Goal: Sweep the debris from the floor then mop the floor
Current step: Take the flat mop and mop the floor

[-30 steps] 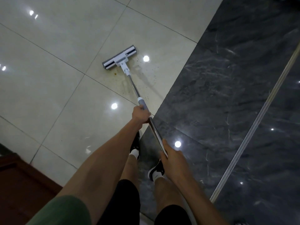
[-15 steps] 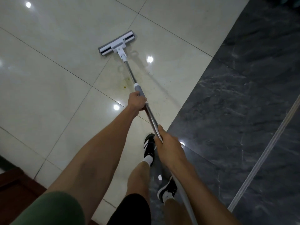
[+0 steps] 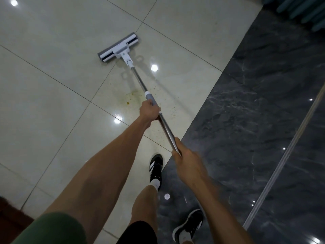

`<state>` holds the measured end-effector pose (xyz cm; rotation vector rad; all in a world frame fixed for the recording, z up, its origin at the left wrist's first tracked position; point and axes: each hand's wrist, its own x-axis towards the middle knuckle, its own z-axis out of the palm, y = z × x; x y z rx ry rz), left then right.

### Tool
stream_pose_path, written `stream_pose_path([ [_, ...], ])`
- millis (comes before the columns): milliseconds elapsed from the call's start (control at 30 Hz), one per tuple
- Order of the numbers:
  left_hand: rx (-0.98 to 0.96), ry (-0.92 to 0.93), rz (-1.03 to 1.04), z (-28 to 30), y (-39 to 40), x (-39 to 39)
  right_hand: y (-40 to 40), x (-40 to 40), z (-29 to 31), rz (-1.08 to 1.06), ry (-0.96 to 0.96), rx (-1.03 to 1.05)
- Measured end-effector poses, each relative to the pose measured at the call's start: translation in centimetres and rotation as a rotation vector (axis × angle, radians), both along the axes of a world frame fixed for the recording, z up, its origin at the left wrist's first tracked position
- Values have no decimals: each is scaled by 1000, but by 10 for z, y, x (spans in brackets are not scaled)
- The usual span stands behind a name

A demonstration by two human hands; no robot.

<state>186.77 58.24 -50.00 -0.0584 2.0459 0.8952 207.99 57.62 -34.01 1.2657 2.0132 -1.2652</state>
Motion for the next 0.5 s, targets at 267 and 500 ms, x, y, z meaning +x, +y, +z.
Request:
stream_pose_path([
  [267, -79, -34, -155, 3, -13, 109, -35, 108, -12, -55, -27, 78],
  [500, -128, -74, -175, 14, -35, 249, -62, 251, -17, -153, -12, -30],
])
